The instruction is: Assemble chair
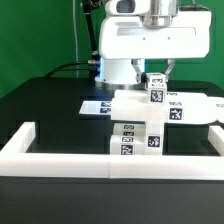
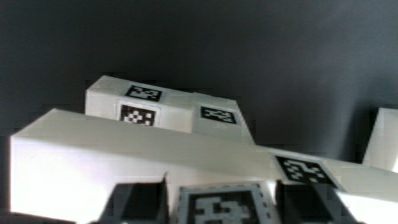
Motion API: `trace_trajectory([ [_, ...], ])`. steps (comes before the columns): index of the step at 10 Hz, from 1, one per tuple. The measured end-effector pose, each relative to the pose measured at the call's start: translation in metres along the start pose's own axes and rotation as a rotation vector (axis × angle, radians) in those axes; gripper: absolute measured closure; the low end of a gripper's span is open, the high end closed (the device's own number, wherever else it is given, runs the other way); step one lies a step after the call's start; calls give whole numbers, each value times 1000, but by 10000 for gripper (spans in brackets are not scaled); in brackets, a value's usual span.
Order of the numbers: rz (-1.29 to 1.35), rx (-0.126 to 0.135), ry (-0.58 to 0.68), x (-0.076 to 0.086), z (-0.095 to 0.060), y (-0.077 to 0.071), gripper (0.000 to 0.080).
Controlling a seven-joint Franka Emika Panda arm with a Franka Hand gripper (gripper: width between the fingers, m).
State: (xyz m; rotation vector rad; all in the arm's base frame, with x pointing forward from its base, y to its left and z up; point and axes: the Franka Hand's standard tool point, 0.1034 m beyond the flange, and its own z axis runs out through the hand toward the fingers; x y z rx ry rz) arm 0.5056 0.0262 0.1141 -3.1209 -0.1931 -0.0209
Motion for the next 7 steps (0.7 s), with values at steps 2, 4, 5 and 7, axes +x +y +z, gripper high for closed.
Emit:
trace_trajectory([
  [2, 0, 0, 0, 0, 0, 0, 512],
  [4, 0, 0, 0, 0, 0, 0, 512],
  [5, 0, 0, 0, 0, 0, 0, 512],
  [7, 6, 0, 0, 0, 0, 0, 512],
])
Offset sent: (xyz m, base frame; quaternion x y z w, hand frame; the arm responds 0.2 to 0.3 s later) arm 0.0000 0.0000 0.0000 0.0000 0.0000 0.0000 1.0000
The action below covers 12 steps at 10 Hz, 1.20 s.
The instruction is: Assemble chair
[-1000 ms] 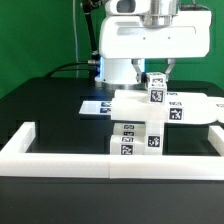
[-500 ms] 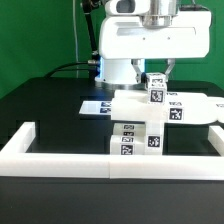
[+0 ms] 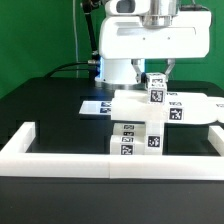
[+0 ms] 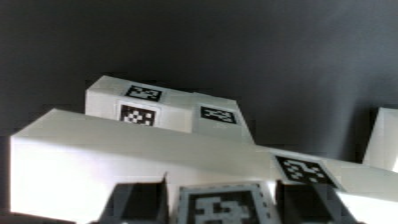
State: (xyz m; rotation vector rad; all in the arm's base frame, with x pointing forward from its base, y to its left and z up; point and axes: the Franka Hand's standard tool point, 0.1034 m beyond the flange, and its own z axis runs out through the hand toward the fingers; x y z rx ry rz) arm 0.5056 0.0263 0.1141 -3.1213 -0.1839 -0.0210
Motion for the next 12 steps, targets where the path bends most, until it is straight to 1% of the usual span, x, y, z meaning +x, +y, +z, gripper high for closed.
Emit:
trace_trajectory([
  [2, 18, 0, 0, 0, 0, 0, 512],
  [12, 648, 3, -1, 0, 0, -5, 512],
])
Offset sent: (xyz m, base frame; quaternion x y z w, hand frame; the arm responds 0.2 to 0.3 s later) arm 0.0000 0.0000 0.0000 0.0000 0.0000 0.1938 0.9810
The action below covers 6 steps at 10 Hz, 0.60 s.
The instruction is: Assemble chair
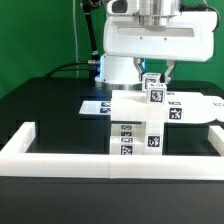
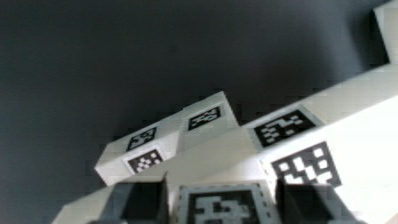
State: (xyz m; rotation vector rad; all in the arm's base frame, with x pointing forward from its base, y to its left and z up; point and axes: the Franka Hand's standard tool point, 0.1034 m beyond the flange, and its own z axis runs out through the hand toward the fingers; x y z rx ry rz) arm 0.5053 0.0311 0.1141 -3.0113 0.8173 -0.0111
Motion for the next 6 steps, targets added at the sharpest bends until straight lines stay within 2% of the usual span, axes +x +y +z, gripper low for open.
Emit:
trace_trajectory([
  [6, 424, 22, -16, -4, 0, -6, 512],
])
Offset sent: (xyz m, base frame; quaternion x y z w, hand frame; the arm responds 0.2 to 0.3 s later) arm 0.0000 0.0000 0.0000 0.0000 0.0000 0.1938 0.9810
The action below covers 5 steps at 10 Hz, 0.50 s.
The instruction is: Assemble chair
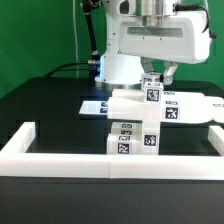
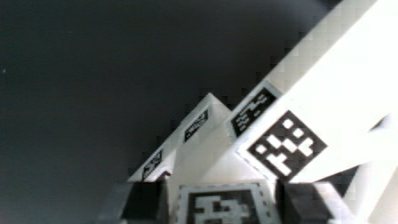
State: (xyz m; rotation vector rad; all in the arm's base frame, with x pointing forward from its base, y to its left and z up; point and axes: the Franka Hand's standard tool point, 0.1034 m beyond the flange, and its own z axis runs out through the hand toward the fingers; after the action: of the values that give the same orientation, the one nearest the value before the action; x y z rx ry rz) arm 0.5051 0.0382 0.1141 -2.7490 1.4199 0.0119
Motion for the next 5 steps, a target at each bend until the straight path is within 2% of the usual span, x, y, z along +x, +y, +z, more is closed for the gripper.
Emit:
trace_trajectory([
  [1, 110, 7, -8, -2, 0, -1, 512],
  [3, 164, 11, -14, -3, 0, -2, 512],
  [4, 149, 10, -14, -3, 0, -2, 449],
  [5, 93, 10, -13, -3, -1, -3, 449],
])
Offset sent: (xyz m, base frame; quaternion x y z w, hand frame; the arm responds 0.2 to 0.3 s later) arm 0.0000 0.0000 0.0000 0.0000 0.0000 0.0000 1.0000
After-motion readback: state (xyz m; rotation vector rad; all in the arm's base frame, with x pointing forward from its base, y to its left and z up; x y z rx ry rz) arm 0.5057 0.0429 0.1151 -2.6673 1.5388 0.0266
